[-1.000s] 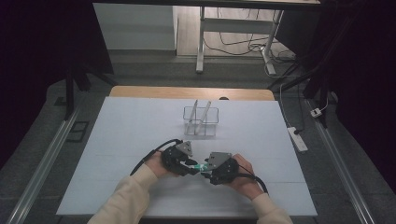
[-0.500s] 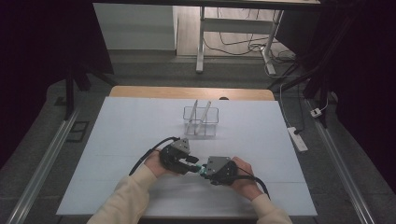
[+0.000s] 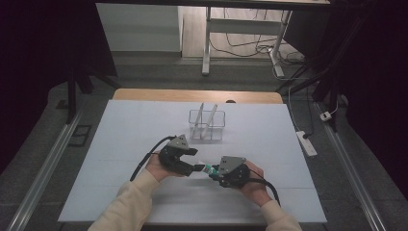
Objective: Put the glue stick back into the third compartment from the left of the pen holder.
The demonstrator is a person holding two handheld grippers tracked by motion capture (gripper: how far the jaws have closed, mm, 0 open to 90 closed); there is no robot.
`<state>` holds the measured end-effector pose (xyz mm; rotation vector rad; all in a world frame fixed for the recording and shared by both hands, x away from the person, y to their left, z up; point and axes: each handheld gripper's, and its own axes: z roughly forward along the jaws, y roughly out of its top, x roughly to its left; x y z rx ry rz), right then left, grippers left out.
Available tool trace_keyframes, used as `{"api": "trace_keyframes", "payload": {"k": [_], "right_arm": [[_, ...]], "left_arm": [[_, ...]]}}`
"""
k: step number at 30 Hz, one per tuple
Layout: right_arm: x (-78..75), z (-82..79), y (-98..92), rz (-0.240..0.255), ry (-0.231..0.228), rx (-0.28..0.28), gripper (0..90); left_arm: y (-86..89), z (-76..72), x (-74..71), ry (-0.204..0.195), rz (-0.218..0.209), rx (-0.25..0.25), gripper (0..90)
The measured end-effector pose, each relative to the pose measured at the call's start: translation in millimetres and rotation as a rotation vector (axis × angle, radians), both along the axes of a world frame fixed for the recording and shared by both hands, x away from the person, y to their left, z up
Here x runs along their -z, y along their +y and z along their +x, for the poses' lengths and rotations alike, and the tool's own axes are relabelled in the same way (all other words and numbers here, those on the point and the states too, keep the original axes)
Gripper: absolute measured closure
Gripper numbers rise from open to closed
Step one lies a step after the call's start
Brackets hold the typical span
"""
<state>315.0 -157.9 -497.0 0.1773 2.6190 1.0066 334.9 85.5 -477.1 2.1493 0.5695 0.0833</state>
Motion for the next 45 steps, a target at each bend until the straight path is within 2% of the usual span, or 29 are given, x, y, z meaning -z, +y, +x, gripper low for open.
{"api": "trace_keyframes", "payload": {"k": [3, 8, 18, 23, 28, 37, 40, 45], "right_arm": [[-2.1, 1.9, -2.9, 0.029, 0.001, 0.024, 64.9], [-4.2, 3.4, -5.6, 0.082, 0.016, 0.062, 64.9], [-3.4, 2.2, -3.1, 0.110, 0.028, 0.074, 65.0], [-2.2, 0.9, -1.2, 0.108, 0.028, 0.063, 64.9], [-0.6, 0.3, 0.6, 0.105, 0.028, 0.068, 64.9], [4.0, -0.1, 2.1, 0.070, 0.022, 0.051, 64.8], [5.1, -0.4, 2.7, 0.061, 0.022, 0.049, 64.8], [5.4, 0.0, 1.8, 0.074, 0.026, 0.048, 64.4]], "left_arm": [[2.9, 0.1, -0.8, -0.001, -0.024, -0.013, 30.1], [3.1, 0.4, 0.2, -0.006, -0.035, -0.021, 29.2], [-5.1, 1.0, 5.4, 0.005, -0.031, -0.001, 32.0], [-7.2, 2.9, 9.3, 0.032, -0.047, 0.018, 38.9], [-8.0, 3.5, 10.6, 0.060, -0.074, 0.058, 55.0], [-7.1, 5.4, 10.4, 0.105, -0.120, 0.106, 64.0], [-7.6, 5.7, 11.1, 0.110, -0.117, 0.109, 64.7], [-7.0, 5.8, 10.2, 0.117, -0.125, 0.107, 65.1]]}}
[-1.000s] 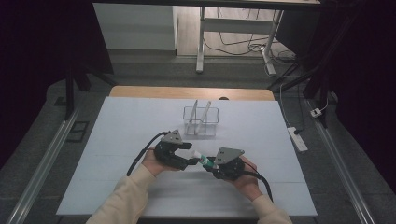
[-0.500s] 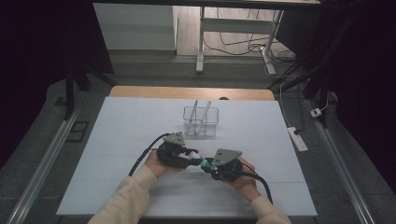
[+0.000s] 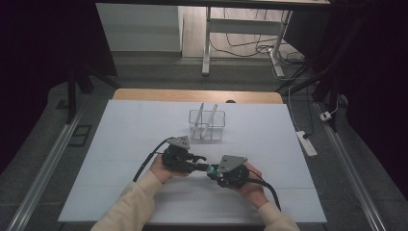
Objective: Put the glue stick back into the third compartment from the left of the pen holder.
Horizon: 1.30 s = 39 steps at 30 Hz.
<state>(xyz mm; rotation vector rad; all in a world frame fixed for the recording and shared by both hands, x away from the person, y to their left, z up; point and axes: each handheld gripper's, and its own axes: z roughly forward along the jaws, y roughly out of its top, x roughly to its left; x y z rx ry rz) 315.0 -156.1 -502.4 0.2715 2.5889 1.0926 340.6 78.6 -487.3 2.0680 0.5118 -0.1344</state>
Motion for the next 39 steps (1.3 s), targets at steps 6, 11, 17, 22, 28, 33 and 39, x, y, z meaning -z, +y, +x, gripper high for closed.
{"api": "trace_keyframes", "payload": {"k": [6, 11, 17, 22, 28, 33, 39], "right_arm": [[-2.9, 1.1, -3.3, 0.037, 0.015, 0.011, 62.3], [-8.6, 4.2, -12.3, 0.101, 0.048, 0.052, 52.7], [-11.8, 8.2, -30.9, 0.141, 0.078, 0.104, 48.3], [-14.0, 9.3, -48.4, 0.165, 0.092, 0.149, 46.7], [-14.0, 8.5, -67.5, 0.174, 0.106, 0.192, 45.6], [-13.7, 6.4, -85.3, 0.174, 0.104, 0.231, 45.1], [-12.4, 4.0, -107.5, 0.189, 0.105, 0.282, 44.6]], "left_arm": [[1.8, -0.3, -2.6, 0.000, -0.013, -0.017, 65.1], [9.0, 2.4, -5.0, -0.004, -0.022, -0.055, 65.2], [16.3, 4.8, -11.5, -0.018, -0.039, -0.099, 65.2], [20.5, 3.6, -18.6, -0.033, -0.052, -0.121, 65.1], [23.5, 2.4, -26.4, -0.057, -0.060, -0.153, 65.1], [24.9, 4.4, -35.9, -0.077, -0.063, -0.174, 65.1], [23.2, 12.8, -53.1, -0.106, -0.054, -0.192, 65.1]]}}
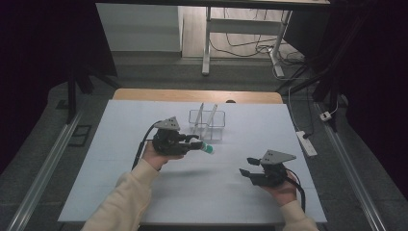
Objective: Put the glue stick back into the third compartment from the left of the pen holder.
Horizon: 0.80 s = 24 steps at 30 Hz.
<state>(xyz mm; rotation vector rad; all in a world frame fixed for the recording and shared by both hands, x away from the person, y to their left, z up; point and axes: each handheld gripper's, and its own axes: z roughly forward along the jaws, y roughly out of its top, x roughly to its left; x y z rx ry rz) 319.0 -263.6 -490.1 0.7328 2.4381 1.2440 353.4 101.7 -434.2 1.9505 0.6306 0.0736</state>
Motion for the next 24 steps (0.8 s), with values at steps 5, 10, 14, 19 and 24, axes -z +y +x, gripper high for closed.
{"api": "trace_keyframes", "payload": {"k": [5, 10, 14, 19, 24], "right_arm": [[0.3, -1.9, -15.8, 0.002, 0.003, 0.038, 44.2], [1.5, -1.8, -27.8, -0.001, 0.001, 0.069, 43.3], [1.2, -0.2, -33.5, 0.004, 0.002, 0.081, 43.1], [0.1, 3.0, -37.7, 0.022, 0.000, 0.093, 43.1], [0.6, 4.2, -38.4, 0.013, 0.001, 0.096, 42.6]], "left_arm": [[-5.6, 13.2, -11.8, -0.009, 0.014, -0.024, 65.0], [-14.3, 31.9, -21.3, -0.005, 0.028, -0.050, 65.0], [-23.5, 48.2, -30.1, -0.009, 0.051, -0.066, 65.0], [-33.7, 70.7, -36.2, 0.003, 0.090, -0.094, 65.0], [-39.7, 85.5, -37.2, 0.020, 0.130, -0.111, 64.9]]}}
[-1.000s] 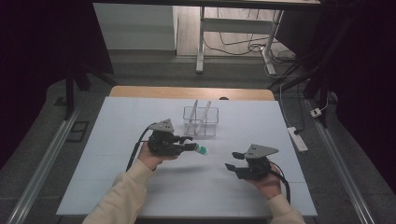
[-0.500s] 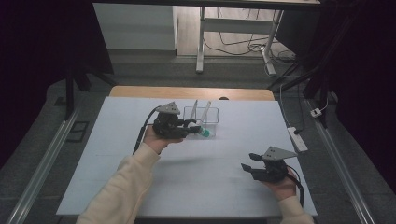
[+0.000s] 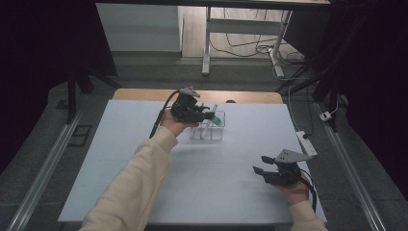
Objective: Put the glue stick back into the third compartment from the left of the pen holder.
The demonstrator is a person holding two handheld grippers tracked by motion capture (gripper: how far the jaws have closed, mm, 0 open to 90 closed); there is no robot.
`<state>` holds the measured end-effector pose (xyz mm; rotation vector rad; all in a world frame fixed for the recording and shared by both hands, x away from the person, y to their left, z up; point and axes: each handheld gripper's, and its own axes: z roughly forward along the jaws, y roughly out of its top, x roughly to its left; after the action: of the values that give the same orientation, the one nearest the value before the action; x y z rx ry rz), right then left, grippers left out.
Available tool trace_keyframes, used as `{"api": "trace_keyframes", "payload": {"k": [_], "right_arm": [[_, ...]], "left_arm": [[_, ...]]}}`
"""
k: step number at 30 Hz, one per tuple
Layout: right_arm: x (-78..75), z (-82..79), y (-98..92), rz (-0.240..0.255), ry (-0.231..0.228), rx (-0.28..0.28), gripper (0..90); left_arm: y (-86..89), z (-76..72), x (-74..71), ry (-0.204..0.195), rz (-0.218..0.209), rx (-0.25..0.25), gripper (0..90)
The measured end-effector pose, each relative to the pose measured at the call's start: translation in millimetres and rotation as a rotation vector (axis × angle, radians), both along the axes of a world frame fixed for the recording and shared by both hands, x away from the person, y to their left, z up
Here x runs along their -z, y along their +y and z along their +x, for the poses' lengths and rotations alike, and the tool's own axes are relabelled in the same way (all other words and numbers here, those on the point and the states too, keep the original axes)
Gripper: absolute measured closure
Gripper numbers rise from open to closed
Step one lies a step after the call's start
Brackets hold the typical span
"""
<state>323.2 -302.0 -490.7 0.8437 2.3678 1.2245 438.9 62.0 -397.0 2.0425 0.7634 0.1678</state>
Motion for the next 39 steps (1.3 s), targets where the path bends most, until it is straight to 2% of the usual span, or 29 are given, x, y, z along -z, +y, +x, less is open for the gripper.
{"api": "trace_keyframes", "payload": {"k": [6, 9, 16, 17, 18, 19, 20, 24, 26, 29, 32, 39], "right_arm": [[0.1, 0.3, -0.3, 0.003, 0.003, -0.001, 42.5], [1.0, 0.8, 0.3, -0.001, 0.008, -0.005, 42.4], [1.4, 0.6, 0.8, -0.006, 0.012, -0.002, 42.2], [1.3, 0.7, 0.6, -0.009, 0.015, -0.005, 42.1], [1.4, 0.6, 0.7, -0.010, 0.016, -0.005, 42.1], [1.5, 0.4, 0.8, -0.009, 0.013, -0.002, 41.9], [1.3, 0.3, 0.7, -0.004, 0.013, -0.005, 41.8], [0.5, 0.9, -1.1, -0.004, 0.007, -0.001, 41.7], [0.4, 1.0, -1.5, -0.002, 0.008, 0.001, 41.6], [-0.2, 1.0, -2.4, -0.004, 0.006, 0.008, 41.6], [-0.2, 1.3, -2.9, 0.007, 0.006, 0.015, 41.6], [0.1, 1.2, -3.1, -0.003, 0.007, 0.023, 41.4]], "left_arm": [[-6.0, 11.0, 2.5, 0.009, 0.047, -0.030, 64.8], [-9.2, 16.8, 6.1, 0.022, 0.042, -0.037, 64.8], [-18.9, 24.8, 17.7, 0.034, 0.064, -0.052, 64.0], [-19.5, 24.9, 19.2, 0.033, 0.054, -0.056, 61.8], [-19.9, 24.1, 19.5, 0.031, 0.044, -0.067, 54.8], [-19.5, 21.9, 19.1, 0.022, 0.031, -0.079, 47.8], [-17.8, 19.5, 18.2, 0.011, 0.024, -0.077, 44.7], [-5.7, 8.4, 15.1, -0.011, 0.000, -0.071, 40.9], [2.5, 1.6, 15.4, -0.024, -0.002, -0.066, 40.3], [14.6, -7.9, 18.0, -0.024, -0.016, -0.063, 39.9], [25.2, -18.3, 21.6, -0.017, 0.005, -0.050, 39.0], [48.3, -42.4, 29.2, -0.036, -0.004, -0.044, 39.7]]}}
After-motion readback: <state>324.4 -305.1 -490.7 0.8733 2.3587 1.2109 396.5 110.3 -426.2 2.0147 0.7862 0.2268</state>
